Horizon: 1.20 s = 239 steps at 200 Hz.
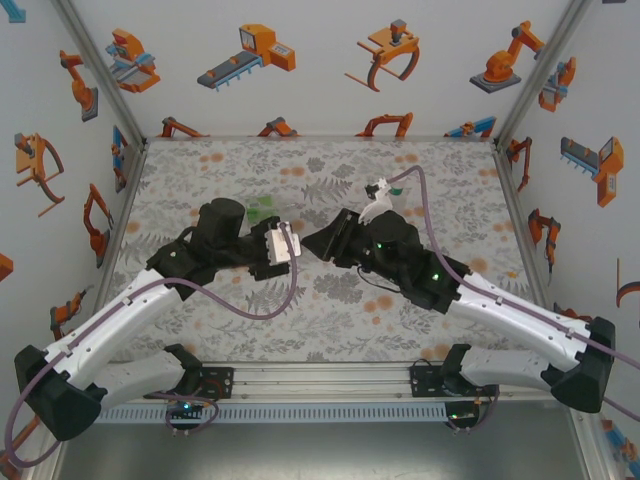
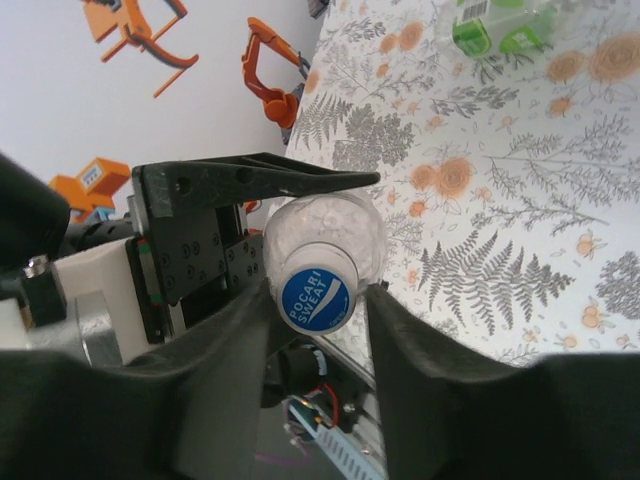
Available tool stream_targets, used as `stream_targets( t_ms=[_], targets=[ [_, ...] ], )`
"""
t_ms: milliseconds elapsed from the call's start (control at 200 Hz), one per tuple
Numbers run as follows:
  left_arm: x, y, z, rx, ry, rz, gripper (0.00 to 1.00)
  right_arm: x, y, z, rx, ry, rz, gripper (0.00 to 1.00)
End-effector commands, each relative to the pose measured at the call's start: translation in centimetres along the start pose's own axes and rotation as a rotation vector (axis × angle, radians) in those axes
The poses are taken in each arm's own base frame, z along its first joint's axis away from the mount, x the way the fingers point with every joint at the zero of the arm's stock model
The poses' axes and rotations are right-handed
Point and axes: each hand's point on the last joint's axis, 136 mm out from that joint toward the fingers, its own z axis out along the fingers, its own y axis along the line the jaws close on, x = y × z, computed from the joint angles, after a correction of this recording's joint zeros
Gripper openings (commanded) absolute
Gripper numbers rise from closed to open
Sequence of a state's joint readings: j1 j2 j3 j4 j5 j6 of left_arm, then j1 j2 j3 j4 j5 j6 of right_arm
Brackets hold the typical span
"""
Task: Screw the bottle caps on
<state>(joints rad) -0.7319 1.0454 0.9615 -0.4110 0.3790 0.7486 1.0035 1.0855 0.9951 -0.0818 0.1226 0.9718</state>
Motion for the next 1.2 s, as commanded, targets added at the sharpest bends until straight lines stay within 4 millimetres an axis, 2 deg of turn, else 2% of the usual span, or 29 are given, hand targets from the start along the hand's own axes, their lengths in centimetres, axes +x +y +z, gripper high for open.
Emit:
stream_targets(
  t_ms=[0,110,245,395,546,676,881,1191],
  targets=[
    [-2.2,-1.3,-0.8,0.076,-0.097,0.016,0.00,-2.0,3.3,-2.3,-0.107,-0.038,-0.196,0.51],
    [-2.9,-3.2,-1.0,0.197,-0.139,0.013,0.00,-2.0,5.3,-3.8,-0.190,-0.025,-0.405,0.53],
    [-3.9,-5.5,-1.5,0.358,-0.195,0.002,0.00,-0.7,6.7,-5.5,-0.286,0.022,-0.700,0.53],
    [-4.3,-7.2,-1.8,0.499,-0.210,-0.033,0.00,1.9,7.3,-7.2,-0.406,0.112,-0.983,0.51],
    [-4.5,-8.2,-2.0,0.600,-0.213,-0.071,0.00,5.6,7.7,-8.9,-0.601,0.254,-1.191,0.52],
    [-4.7,-8.7,-2.0,0.665,-0.212,-0.107,0.00,7.3,8.0,-9.8,-0.722,0.303,-1.288,0.52],
    [-4.9,-9.2,-2.1,0.743,-0.202,-0.149,0.00,7.6,7.8,-9.2,-0.742,0.285,-1.338,0.52],
    [-5.1,-9.5,-2.2,0.760,-0.211,-0.155,0.00,7.4,7.1,-8.0,-0.696,0.261,-1.356,0.51]
  ],
)
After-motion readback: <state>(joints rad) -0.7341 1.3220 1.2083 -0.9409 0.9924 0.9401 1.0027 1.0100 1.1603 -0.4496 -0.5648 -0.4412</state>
